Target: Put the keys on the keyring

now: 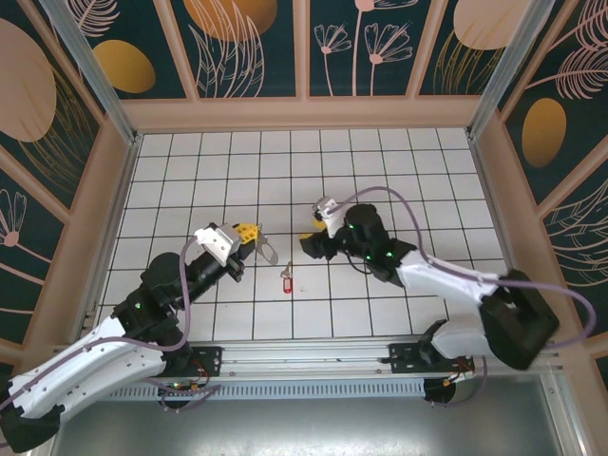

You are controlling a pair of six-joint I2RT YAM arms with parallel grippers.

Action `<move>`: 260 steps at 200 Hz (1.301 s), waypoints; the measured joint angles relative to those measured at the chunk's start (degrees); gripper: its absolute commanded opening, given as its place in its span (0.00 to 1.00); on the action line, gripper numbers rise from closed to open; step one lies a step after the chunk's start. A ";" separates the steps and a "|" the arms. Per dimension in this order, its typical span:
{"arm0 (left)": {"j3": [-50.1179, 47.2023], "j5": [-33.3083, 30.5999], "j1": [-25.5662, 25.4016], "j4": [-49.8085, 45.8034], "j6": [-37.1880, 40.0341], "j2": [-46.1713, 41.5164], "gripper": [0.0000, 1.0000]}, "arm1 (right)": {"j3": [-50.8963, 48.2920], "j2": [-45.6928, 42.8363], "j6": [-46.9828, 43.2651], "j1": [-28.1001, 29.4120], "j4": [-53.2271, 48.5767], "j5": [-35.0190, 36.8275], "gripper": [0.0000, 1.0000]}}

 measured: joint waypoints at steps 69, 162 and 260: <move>-3.30 -0.15 -0.02 -3.89 -5.79 -4.76 0.00 | 9.73 18.05 0.07 -0.68 -11.56 -10.71 0.59; -3.69 -1.05 -0.02 -6.75 -12.13 -4.72 0.00 | 17.00 26.10 -3.17 1.66 -21.88 -10.14 0.50; -3.76 -2.93 -0.02 -9.49 -14.43 -6.23 0.00 | 20.17 27.98 -5.31 3.45 -26.16 -9.29 0.46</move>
